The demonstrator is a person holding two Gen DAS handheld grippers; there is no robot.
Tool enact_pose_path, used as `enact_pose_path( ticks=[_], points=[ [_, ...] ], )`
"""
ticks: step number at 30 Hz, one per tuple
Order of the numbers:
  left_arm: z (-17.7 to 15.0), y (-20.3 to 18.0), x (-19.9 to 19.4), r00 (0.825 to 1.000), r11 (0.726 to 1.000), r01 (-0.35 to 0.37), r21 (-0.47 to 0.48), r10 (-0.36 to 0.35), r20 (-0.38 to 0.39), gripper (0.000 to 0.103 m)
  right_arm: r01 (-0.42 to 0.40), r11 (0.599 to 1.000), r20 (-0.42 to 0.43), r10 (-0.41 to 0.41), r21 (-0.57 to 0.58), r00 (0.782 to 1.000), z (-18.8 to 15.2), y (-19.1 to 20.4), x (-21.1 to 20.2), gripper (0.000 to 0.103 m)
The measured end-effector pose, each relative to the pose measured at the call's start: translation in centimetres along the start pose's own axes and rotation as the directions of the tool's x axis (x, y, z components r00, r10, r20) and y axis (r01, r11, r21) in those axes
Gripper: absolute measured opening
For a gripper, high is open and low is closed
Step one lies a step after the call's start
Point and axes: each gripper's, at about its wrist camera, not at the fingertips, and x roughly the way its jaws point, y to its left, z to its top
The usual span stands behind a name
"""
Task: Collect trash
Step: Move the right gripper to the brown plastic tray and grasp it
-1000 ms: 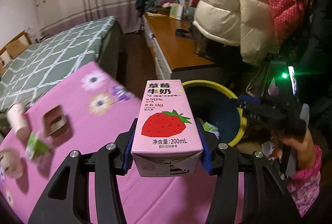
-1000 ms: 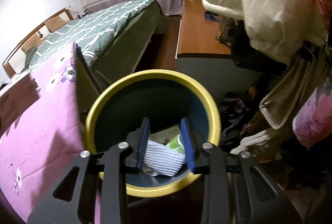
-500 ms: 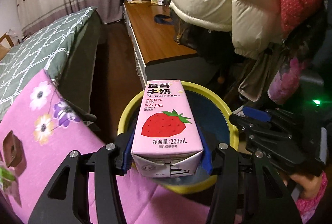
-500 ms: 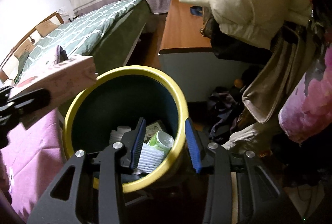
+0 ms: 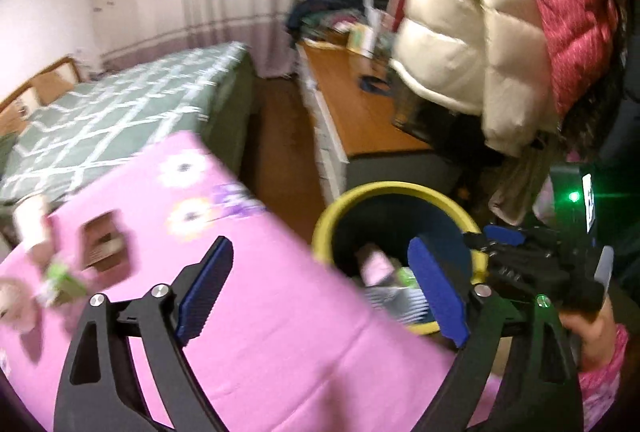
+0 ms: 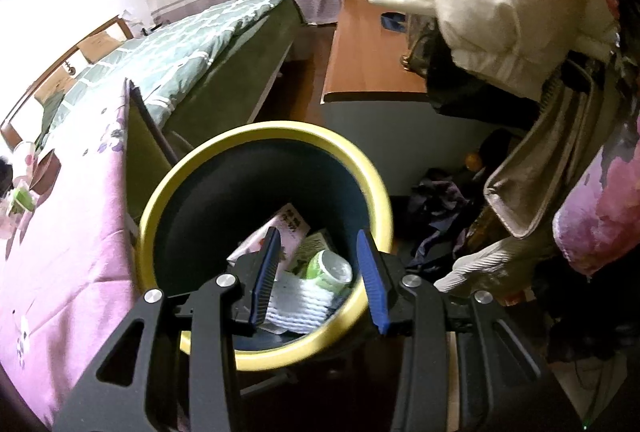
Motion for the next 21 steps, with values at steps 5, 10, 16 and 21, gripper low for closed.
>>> enact_pose_path(
  ticks=[5,10,16,21],
  points=[
    [-4.0,7.5,-5.4,0.98,0.977,-0.185,-0.101,0.191,0.055,0.091,-0.012,0.999,-0.002,0.012,-0.049,1.0,0.1,2.7,-0.1,0.038],
    [-8.4,15.3,-10.2,0.936,0.915,-0.33,-0.232,0.349,0.043,0.093,-0.036,0.993,-0.005,0.035,-0.111,0.999,0.4,6.4,-0.2,0.038],
    [-14.1,23.7,-14.4,0.845,0.79,-0.506,-0.347,0.534,-0.017,0.093,-0.079,0.974,-0.02,0.077,-0.213,0.997,0.7,12.4,-0.1,0.038],
    [-17.8,29.1,-16.1,0.777,0.698,-0.592,-0.404,0.627,-0.054,0.093,-0.143,0.941,-0.036,0.138,-0.306,0.99,1.0,18.0,-0.6,0.039]
  ],
)
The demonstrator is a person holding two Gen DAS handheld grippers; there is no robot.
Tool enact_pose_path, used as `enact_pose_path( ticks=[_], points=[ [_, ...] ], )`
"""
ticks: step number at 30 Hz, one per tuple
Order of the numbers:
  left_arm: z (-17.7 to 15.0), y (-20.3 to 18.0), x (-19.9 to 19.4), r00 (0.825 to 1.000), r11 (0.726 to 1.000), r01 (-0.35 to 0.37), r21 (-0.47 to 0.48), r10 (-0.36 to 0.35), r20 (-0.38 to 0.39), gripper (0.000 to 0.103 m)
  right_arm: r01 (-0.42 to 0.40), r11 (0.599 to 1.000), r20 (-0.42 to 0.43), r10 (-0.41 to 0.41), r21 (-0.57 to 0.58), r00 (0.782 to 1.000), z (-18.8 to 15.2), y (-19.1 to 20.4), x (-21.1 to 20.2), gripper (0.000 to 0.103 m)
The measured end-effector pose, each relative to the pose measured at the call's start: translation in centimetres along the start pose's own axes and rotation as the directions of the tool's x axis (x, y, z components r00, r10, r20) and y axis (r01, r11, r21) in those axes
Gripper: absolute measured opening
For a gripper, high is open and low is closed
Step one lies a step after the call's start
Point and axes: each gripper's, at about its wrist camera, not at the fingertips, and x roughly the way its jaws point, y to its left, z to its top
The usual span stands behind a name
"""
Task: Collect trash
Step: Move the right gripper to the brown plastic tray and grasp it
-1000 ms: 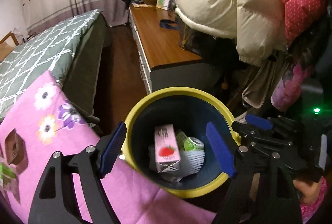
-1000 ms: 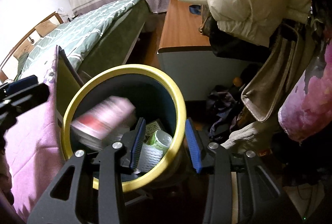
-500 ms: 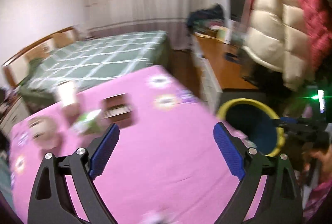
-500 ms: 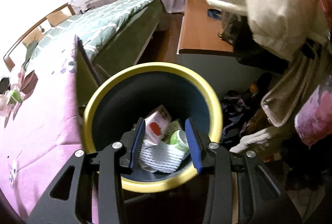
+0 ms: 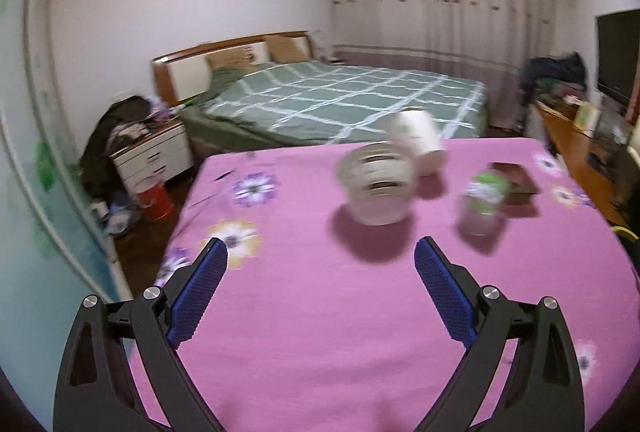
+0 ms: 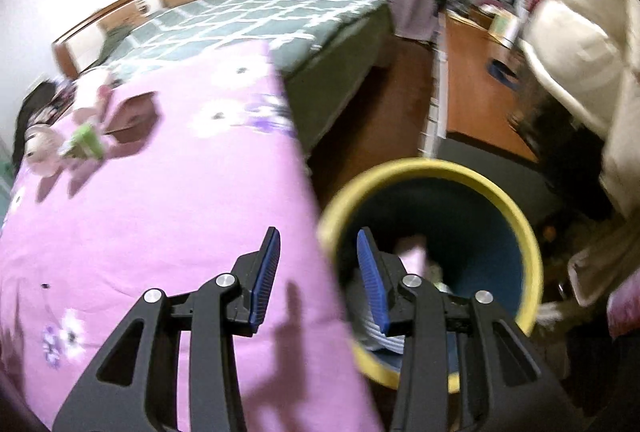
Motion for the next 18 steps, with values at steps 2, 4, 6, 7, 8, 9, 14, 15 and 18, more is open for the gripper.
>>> enact_pose_path(
  ticks=[2,4,6,7,8,9,14,15,18],
  points=[
    [-0.5,1.6,0.6,1.0,0.999,0.002,-0.041,-0.003,-0.009,0.093,-0.032,0.998,0.005,0.033,-0.05,0.999,1.0,2.6,0.0,0.04],
    [-1.1,2.6,1.2,1.0,0.998,-0.001,-0.065,0.0,-0.023,0.093,-0.051,0.995,0.012,0.052,-0.085,0.999,1.9,4.6,0.0,0.045],
    [-1.5,2.8,1.8,0.999,0.998,-0.021,-0.066,0.017,-0.047,0.093,-0.092,0.987,0.012,0.095,-0.134,0.995,3.0,7.3,0.3,0.045],
    [-1.7,2.9,2.0,0.998,0.997,-0.032,-0.068,0.028,-0.058,0.093,-0.104,0.983,0.011,0.107,-0.149,0.994,3.4,8.2,0.4,0.045],
    [-1.6,2.5,1.9,0.998,0.997,-0.036,-0.071,0.032,-0.062,0.093,-0.127,0.977,0.01,0.131,-0.173,0.991,4.2,9.9,0.9,0.045],
    [-1.7,2.9,2.1,0.997,0.996,-0.038,-0.083,0.032,-0.068,0.093,-0.133,0.974,0.01,0.137,-0.181,0.991,4.7,10.7,1.2,0.046],
    [-2.2,3.0,2.6,0.993,0.992,-0.047,-0.117,0.034,-0.109,0.093,-0.168,0.969,-0.007,0.17,-0.179,0.985,8.5,14.9,4.1,0.045],
    [-2.2,3.0,2.7,0.993,0.992,-0.044,-0.12,0.031,-0.113,0.093,-0.167,0.971,-0.007,0.168,-0.171,0.986,9.5,15.5,4.8,0.045],
    [-2.2,2.9,2.7,0.993,0.992,-0.042,-0.119,0.029,-0.114,0.093,-0.148,0.978,-0.02,0.147,-0.15,0.989,11.5,16.5,6.7,0.046]
  ],
)
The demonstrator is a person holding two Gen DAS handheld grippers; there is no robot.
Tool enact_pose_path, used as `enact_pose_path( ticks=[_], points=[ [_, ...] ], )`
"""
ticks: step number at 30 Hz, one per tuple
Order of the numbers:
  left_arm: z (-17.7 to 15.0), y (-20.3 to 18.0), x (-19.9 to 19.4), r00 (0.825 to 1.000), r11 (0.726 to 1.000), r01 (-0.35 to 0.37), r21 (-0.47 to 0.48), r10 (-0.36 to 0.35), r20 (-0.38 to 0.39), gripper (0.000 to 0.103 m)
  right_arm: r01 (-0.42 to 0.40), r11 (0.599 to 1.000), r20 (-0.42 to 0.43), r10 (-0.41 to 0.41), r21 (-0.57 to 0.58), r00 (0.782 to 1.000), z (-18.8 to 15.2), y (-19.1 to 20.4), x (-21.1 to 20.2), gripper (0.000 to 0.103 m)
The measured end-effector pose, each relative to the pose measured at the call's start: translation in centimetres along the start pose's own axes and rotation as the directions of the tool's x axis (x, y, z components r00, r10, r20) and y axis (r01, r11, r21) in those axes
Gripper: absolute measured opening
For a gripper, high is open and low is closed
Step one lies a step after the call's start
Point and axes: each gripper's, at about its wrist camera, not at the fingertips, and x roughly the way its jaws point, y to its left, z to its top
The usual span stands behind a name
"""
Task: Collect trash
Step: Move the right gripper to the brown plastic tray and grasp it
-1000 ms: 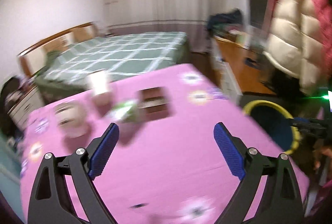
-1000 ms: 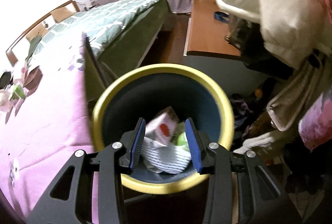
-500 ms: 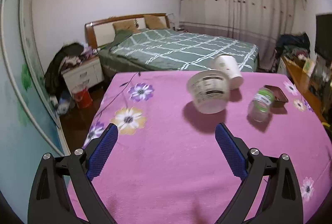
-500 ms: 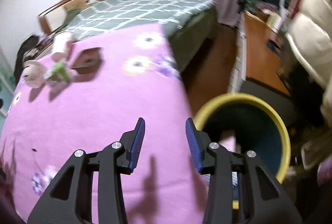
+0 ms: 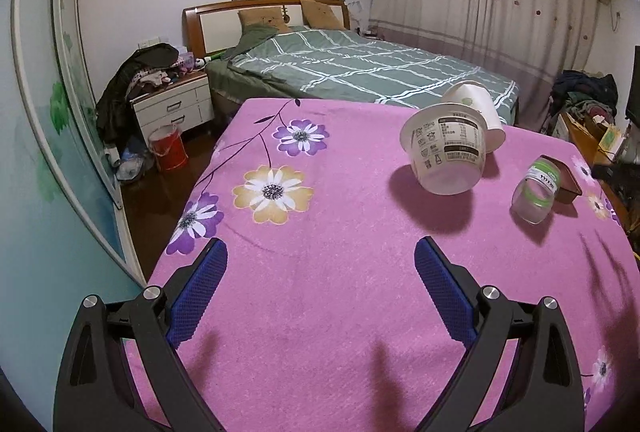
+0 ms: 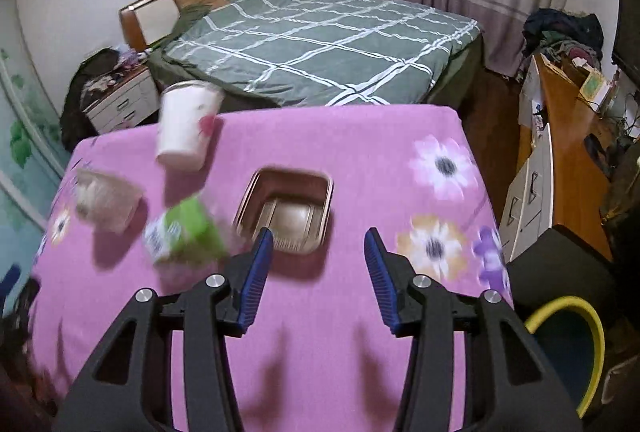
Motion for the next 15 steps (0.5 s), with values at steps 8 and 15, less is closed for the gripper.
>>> enact_pose_path(
  ticks=[8,15],
  points=[
    [0.1,-0.2,0.1,1.0,1.0,0.006,0.01,-0.006,-0.011,0.094,-0.034,0.995,-0.086,0.042,0.091,0.995,3.1,0.5,4.1,0.048],
    [0.1,-0.4,0.1,1.0,1.0,0.01,0.008,-0.01,-0.013,0.094,0.01,0.994,-0.13,0.004,0.108,0.992,4.0,1.5,5.9,0.072]
  ],
)
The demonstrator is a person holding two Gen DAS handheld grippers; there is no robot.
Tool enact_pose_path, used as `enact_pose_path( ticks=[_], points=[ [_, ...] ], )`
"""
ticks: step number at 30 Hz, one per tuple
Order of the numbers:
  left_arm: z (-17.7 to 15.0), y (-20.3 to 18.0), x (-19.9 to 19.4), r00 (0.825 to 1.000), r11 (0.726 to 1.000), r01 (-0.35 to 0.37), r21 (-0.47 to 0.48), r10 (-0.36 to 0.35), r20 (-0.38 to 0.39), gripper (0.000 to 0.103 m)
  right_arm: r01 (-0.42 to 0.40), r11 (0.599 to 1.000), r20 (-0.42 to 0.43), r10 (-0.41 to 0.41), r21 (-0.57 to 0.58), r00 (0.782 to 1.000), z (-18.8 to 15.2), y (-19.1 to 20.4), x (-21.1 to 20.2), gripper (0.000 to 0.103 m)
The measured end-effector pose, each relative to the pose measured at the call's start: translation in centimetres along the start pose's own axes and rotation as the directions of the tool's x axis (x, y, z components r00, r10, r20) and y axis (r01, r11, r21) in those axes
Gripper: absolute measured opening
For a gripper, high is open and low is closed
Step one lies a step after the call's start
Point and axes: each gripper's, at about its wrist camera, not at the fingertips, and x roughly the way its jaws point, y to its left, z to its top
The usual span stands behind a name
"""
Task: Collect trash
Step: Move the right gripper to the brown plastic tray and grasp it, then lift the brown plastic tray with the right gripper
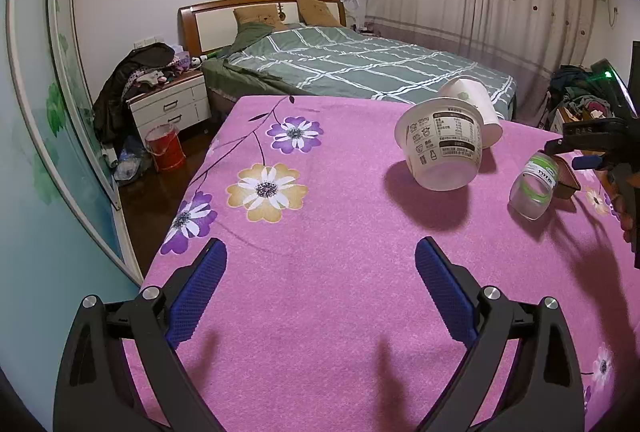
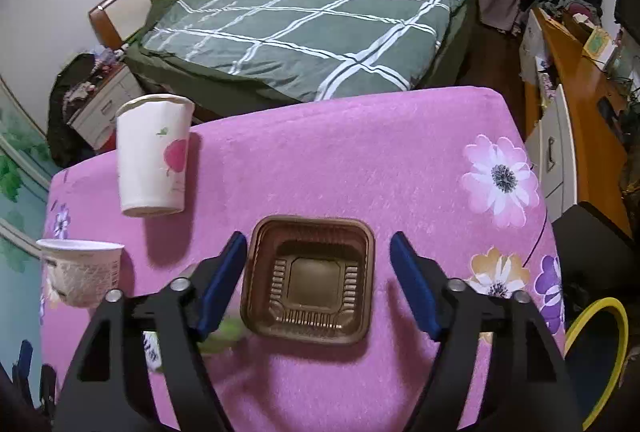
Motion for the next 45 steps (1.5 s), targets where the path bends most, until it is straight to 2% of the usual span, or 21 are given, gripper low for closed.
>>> enact_pose_path(
  ticks=[11,25,27,29,31,39,45],
  points=[
    [-0.1,-0.4,-0.1,1.0,1.0,0.012,0.009,-0.012,-0.003,0.094,0.041,0.999,-0.076,-0.041,0.002,0.996,0.4,0.2,2.8,0.08],
    [-0.1,-0.5,-0.1,1.0,1.0,0.012,0.009,-0.012,-0.004,0.094,0.064,0.998,-0.079,-0.065,-0.015,0.995,0.4,0.3,2.8,0.08],
    [-0.1,-0.6,-0.1,1.0,1.0,0.013,0.012,-0.013,-0.004,0.094,0.062,0.998,-0.082,-0.063,-0.016,0.995,0.4,0.0,2.7,0.077],
    [0.0,-0.7,-0.1,1.0,1.0,0.014,0.016,-0.014,-0.003,0.094,0.058,0.998,-0.088,-0.059,-0.006,0.994,0.5,-0.5,2.6,0.067],
    [0.0,-0.7,-0.2,1.0,1.0,0.014,0.02,-0.014,-0.002,0.094,0.082,0.997,-0.094,-0.082,-0.005,0.992,0.5,-1.0,2.6,0.067],
    [0.0,-0.7,-0.2,1.0,1.0,0.015,0.018,-0.015,-0.001,0.094,0.045,0.999,-0.089,-0.043,0.021,0.995,-0.3,-2.9,1.6,0.065],
    [0.0,-1.1,-0.3,1.0,0.999,0.023,0.033,-0.023,0.004,0.094,0.008,1.0,-0.053,-0.007,0.025,0.999,-2.7,-5.2,-1.4,0.066]
  ],
)
